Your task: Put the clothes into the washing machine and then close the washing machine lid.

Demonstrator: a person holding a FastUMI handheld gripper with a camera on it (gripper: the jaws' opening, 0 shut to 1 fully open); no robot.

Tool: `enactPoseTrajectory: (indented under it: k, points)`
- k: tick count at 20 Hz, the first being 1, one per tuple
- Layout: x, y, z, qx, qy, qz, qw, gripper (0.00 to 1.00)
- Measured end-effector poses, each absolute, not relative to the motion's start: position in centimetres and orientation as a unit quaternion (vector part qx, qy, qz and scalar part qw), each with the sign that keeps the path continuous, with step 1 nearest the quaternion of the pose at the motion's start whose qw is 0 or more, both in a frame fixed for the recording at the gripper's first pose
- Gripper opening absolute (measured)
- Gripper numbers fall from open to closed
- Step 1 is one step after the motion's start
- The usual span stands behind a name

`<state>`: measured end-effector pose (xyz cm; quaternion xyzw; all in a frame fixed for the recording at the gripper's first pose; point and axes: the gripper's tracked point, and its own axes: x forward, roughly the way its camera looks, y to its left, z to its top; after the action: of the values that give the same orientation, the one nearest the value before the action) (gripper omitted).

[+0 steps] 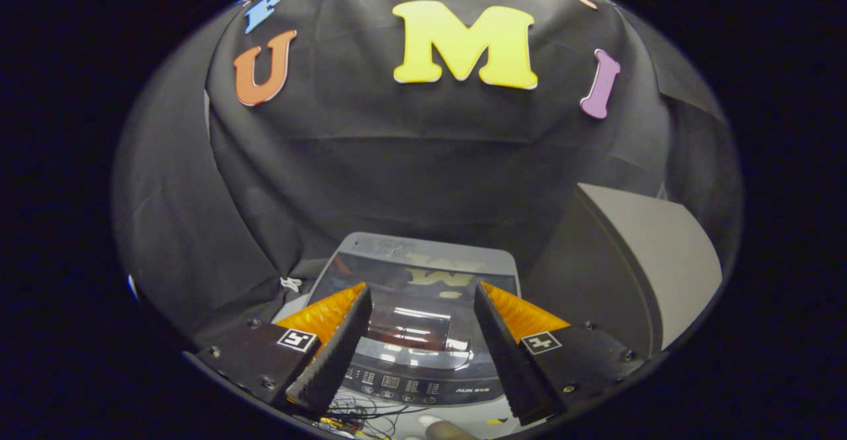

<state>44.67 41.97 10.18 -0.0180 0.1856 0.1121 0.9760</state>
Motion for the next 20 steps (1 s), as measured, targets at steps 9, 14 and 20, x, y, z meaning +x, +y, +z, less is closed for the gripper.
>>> enactPoseTrajectory:
  k: [9, 14, 20]
  points:
    - [34.8, 31.8, 16.0, 0.015, 0.057, 0.144, 0.988, 0.98]
    - [29.9, 22.2, 15.0, 0.024, 0.026, 0.120, 0.992, 0.99]
    - [22.9, 10.1, 10.8, 0.036, 0.028, 0.065, 0.997, 0.99]
